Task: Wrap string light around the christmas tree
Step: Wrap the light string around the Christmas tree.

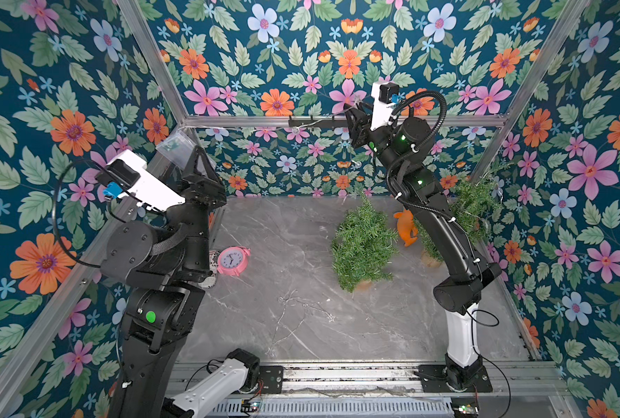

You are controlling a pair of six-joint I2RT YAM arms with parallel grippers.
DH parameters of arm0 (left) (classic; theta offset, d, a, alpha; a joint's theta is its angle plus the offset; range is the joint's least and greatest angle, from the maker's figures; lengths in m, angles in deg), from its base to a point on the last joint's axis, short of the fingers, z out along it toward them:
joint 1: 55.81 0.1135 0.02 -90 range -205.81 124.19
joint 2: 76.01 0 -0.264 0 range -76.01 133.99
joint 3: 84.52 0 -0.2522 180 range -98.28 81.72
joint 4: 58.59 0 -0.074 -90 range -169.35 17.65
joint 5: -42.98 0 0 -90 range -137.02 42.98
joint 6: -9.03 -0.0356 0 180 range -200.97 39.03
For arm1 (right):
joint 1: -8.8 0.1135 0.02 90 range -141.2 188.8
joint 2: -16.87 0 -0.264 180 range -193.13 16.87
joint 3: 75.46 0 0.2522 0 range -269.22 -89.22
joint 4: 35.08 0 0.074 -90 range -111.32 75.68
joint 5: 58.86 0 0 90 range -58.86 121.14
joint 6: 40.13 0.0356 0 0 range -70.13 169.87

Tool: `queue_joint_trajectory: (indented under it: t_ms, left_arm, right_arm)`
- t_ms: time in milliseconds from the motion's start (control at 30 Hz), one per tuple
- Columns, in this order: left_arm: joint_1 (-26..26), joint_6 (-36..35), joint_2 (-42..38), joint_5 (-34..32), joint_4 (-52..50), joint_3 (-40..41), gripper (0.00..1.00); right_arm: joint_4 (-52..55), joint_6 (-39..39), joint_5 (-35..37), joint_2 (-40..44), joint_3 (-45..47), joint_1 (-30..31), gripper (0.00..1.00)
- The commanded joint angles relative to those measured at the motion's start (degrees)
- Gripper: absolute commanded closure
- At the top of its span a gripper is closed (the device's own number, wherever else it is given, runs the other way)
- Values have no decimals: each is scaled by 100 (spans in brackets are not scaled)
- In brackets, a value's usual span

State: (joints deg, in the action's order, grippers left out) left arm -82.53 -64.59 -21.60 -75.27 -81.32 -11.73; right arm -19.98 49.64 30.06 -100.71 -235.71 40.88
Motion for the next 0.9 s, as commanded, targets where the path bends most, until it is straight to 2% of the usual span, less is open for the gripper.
queue_joint_trajectory:
  t_ms: [0,100,233,333,367,600,667,867]
  left_arm:
    - [0,-101,-26,-139,203,123,100]
    - [4,-44,-71,61,244,44,100]
    - [-2,37,-49,356,110,-236,100]
    - [0,132,-40,720,58,-278,100]
    - [0,143,-36,826,55,-292,100]
    - [0,405,-49,1234,-61,-384,100]
    - [0,465,-28,1498,-123,-477,100]
    - [-1,754,112,2506,-473,-737,100]
  right_arm:
    - [-143,33,48,10,-46,-109,54]
    - [-33,320,-42,-65,-148,-355,49]
    - [83,488,-94,-203,-261,-607,35]
    - [162,645,-226,-324,-272,-771,17]
    - [213,729,-256,-366,-274,-821,15]
    - [384,1036,-257,-644,-248,-1057,5]
    - [358,1247,-327,-770,-248,-1147,0]
    - [291,1511,-491,-1228,-479,-1180,0]
